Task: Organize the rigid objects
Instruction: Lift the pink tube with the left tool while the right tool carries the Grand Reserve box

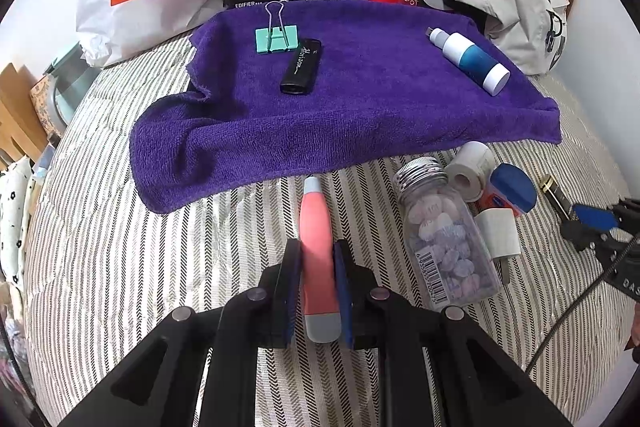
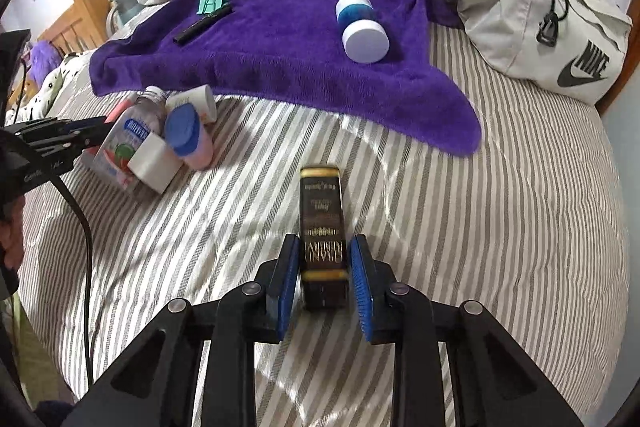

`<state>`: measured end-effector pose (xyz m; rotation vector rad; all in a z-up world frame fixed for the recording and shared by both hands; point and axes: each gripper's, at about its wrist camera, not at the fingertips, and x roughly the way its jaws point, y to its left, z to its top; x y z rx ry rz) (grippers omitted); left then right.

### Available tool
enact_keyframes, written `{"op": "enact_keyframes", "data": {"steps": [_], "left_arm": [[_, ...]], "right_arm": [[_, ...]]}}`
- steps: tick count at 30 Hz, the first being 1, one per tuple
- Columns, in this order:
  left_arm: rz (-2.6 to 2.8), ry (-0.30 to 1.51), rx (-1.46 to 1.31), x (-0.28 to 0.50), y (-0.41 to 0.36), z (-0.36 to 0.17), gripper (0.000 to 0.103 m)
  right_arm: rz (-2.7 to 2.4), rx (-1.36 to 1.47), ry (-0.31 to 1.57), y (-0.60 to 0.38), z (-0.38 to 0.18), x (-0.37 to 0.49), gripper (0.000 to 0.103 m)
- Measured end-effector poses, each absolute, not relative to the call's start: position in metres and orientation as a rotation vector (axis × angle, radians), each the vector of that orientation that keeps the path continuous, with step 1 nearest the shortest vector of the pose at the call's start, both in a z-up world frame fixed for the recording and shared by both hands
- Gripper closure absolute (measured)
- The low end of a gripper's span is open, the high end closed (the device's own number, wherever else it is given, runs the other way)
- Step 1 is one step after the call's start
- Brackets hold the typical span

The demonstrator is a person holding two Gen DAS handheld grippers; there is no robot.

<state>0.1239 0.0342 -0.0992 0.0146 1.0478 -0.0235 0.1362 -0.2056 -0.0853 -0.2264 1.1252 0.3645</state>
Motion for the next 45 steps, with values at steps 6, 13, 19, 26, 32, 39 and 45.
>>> {"op": "enact_keyframes", "data": {"steps": [6, 13, 19, 26, 32, 39, 45], "left_arm": [[-0.021, 1.046, 0.013, 0.124, 0.034, -0.099, 0.086], [-0.026, 1.048, 0.021, 0.124, 0.033, -0.099, 0.086], [-0.026, 1.046, 0.028, 0.122, 0.031, -0.099, 0.086], [-0.048, 1.065, 0.003, 0.121, 0.035, -0.097, 0.087], [-0.067, 1.078, -0.038, 0.116, 0.042, -0.096, 0.087], [-0.071, 1.087, -0.035, 0.113, 0.043, -0.096, 0.087], [-0.049, 1.072, 0.024, 0.114, 0.035, -0.097, 0.086]], "right_arm": [[0.381, -0.248, 1.106, -0.198, -0.086, 0.141, 0.077], [0.391, -0.267, 1.125, -0.196, -0.086, 0.143, 0.077], [0.397, -0.240, 1.110, -0.196, -0.088, 0.146, 0.076], [0.412, -0.204, 1.124, -0.201, -0.086, 0.142, 0.079], [0.411, -0.179, 1.122, -0.209, -0.081, 0.133, 0.080], [0.397, -0.195, 1.127, -0.211, -0.086, 0.133, 0.079], [0.376, -0.260, 1.110, -0.203, -0.089, 0.131, 0.079]]}}
